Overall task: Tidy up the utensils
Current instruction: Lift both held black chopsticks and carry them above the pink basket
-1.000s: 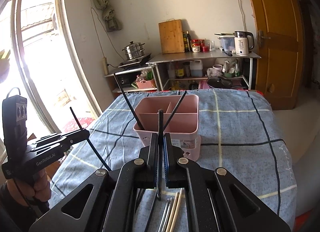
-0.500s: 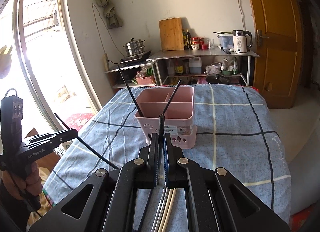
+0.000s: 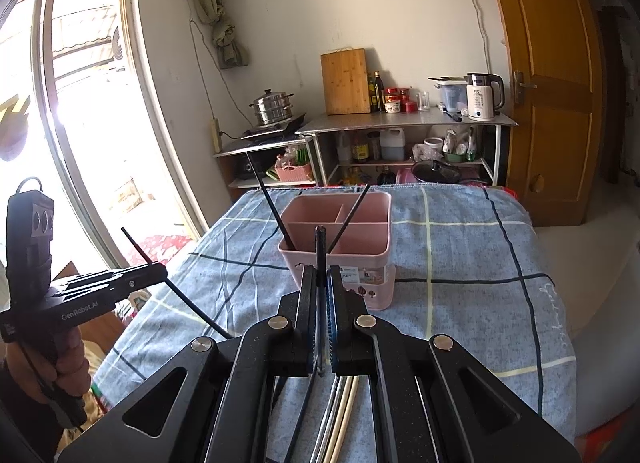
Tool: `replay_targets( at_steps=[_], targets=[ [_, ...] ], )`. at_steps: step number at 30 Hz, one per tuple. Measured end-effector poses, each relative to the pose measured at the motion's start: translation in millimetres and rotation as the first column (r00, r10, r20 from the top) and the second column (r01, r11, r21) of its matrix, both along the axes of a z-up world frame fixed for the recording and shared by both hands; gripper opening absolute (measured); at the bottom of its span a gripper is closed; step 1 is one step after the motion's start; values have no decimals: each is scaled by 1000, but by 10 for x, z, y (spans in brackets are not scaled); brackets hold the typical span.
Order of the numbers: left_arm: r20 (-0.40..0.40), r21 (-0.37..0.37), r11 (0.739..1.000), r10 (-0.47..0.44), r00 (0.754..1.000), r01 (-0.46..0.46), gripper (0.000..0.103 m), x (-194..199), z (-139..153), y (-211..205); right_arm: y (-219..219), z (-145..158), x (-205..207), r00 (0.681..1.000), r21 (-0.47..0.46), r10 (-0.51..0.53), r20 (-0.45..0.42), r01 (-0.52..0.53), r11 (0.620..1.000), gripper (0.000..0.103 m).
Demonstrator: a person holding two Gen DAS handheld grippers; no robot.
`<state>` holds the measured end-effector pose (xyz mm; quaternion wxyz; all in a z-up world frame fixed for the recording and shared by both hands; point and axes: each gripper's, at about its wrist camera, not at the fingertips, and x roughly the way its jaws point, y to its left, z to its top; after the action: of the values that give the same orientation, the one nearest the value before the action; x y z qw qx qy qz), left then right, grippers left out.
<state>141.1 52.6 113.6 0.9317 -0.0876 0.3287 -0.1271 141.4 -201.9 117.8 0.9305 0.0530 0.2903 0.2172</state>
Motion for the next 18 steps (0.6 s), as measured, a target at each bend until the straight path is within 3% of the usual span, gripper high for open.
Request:
replay_targets(
  at_steps=[18],
  targets=[
    [82,-29,1000,11,997,-9,4,686,662,-76,-40,522,512,995,130,-49,86,37,991,5]
  ],
)
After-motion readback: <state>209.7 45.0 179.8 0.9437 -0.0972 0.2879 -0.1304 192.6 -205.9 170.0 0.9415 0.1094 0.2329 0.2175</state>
